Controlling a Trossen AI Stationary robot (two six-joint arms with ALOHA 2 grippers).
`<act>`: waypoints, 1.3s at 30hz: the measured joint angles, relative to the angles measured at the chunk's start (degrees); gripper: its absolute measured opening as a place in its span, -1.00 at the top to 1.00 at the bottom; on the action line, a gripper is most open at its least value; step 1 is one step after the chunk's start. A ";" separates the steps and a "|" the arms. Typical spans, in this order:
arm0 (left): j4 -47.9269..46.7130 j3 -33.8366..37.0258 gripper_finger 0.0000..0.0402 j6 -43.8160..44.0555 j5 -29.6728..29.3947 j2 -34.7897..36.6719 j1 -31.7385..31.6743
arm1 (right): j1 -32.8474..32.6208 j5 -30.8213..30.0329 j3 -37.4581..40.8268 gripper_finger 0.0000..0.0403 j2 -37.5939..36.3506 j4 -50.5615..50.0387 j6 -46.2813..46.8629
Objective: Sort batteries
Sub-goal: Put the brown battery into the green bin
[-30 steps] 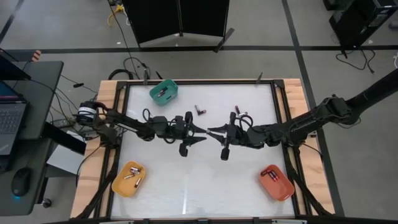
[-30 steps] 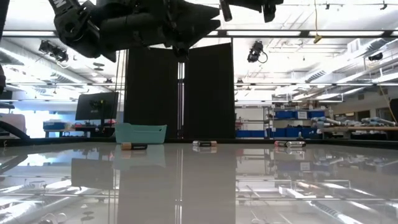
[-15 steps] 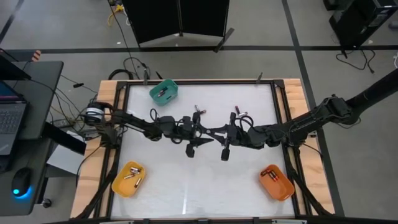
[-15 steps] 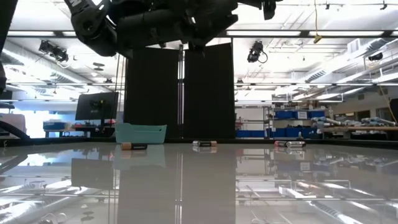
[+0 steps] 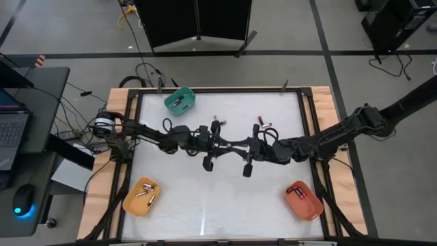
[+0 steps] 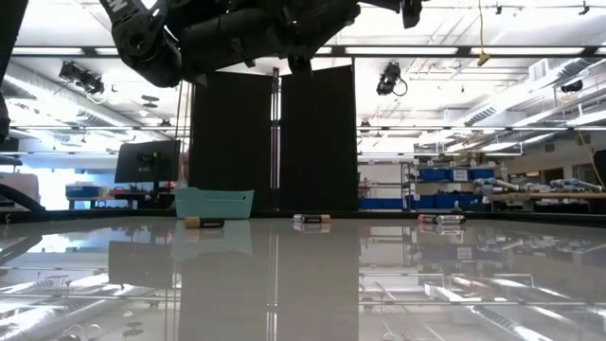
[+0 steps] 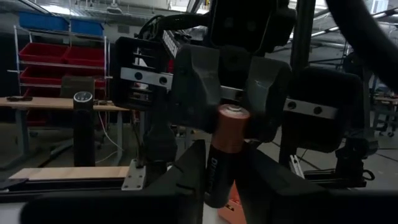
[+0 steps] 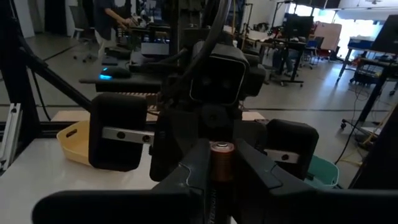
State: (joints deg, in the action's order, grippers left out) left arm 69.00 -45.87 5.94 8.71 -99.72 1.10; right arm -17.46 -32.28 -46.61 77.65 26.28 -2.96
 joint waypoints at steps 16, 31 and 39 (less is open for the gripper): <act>-12.17 -0.09 0.72 -2.83 0.02 6.35 -2.06 | -0.49 -7.00 0.00 0.21 -0.36 -0.34 -5.16; -63.41 -2.75 0.72 -7.32 -8.99 23.96 -12.54 | -3.44 -17.63 0.00 0.36 -8.92 -15.17 -6.60; -98.23 -11.91 0.72 -11.08 -13.78 22.08 -28.55 | -0.57 -17.59 0.00 0.93 -6.20 -25.65 3.75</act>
State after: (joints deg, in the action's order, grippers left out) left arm -29.24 -57.77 -5.14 -5.07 -77.64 -27.45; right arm -18.04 -49.87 -46.61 71.45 0.64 0.79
